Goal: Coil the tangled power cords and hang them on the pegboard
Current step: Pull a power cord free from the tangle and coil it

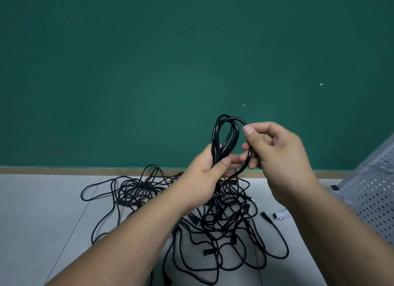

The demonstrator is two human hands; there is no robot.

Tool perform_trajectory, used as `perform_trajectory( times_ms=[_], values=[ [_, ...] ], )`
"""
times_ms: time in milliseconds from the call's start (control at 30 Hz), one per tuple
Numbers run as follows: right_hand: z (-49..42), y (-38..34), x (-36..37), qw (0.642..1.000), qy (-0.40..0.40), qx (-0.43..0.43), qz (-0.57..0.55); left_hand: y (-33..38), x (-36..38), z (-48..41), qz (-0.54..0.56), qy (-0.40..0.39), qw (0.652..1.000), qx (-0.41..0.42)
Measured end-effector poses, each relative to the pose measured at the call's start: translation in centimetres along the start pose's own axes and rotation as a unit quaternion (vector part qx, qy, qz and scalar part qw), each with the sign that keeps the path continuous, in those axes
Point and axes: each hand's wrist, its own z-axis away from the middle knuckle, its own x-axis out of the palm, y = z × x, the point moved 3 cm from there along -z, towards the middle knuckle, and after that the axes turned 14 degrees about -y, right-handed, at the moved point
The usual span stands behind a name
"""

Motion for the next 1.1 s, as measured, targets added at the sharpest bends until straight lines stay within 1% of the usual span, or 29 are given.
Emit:
perform_trajectory(
  times_ms=[100, 167, 267, 367, 433, 533, 600, 633, 733, 800, 867, 900, 967, 1033, 1100],
  values=[
    [0.4, 0.4, 0.3, 0.999, 0.026, 0.025, -0.004, 0.2, 1.4, 0.2, 0.049, -0.039, 0.998, 0.018],
    [0.3, 0.5, -0.2, 0.999, 0.032, 0.009, 0.026, 0.3, 1.8, 0.4, 0.034, -0.05, 0.998, 0.006],
    [-0.2, 0.5, -1.0, 0.994, 0.038, -0.016, 0.102, 0.4, 1.8, 0.6, 0.008, -0.063, 0.998, -0.012],
    [-0.5, 0.8, -1.6, 0.976, 0.047, -0.025, 0.21, 0.5, 2.1, 0.5, 0.038, -0.082, 0.996, -0.015],
    [-0.5, 0.8, -1.4, 0.963, 0.035, -0.025, 0.268, 0.4, 2.3, 0.3, 0.042, -0.086, 0.995, -0.019],
    [-0.7, 0.6, -0.9, 0.957, -0.003, -0.018, 0.29, 0.3, 2.1, 0.2, 0.048, -0.099, 0.993, -0.033],
    [-0.8, 0.6, -0.8, 0.964, -0.044, -0.007, 0.262, 0.3, 1.8, 0.3, 0.058, -0.124, 0.989, -0.054],
    [-0.9, 0.8, -1.0, 0.971, -0.064, -0.001, 0.229, 0.3, 1.6, 0.4, 0.065, -0.14, 0.986, -0.06],
    [-1.0, 1.2, -1.3, 0.99, -0.106, 0.03, 0.084, 0.4, 1.7, 0.7, 0.108, -0.159, 0.98, -0.056],
    [-1.1, 1.2, -1.2, 0.995, -0.098, 0.037, 0.0, 0.4, 1.7, 0.6, 0.151, -0.146, 0.977, -0.04],
    [-1.2, 1.0, -0.9, 0.996, -0.071, 0.036, -0.047, 0.4, 1.6, 0.5, 0.178, -0.125, 0.975, -0.041],
    [-1.2, 1.0, -0.8, 0.997, -0.06, 0.032, -0.037, 0.4, 1.6, 0.4, 0.177, -0.115, 0.976, -0.043],
    [-1.3, 0.9, -0.9, 0.997, -0.054, 0.012, 0.062, 0.2, 1.6, 0.4, 0.151, -0.101, 0.982, -0.048],
    [-1.3, 0.6, -0.9, 0.984, -0.081, -0.01, 0.16, 0.1, 1.6, 0.5, 0.12, -0.107, 0.985, -0.061],
    [-1.0, 0.3, -0.7, 0.972, -0.102, -0.005, 0.212, 0.0, 1.4, 0.6, 0.074, -0.13, 0.986, -0.079]
  ],
)
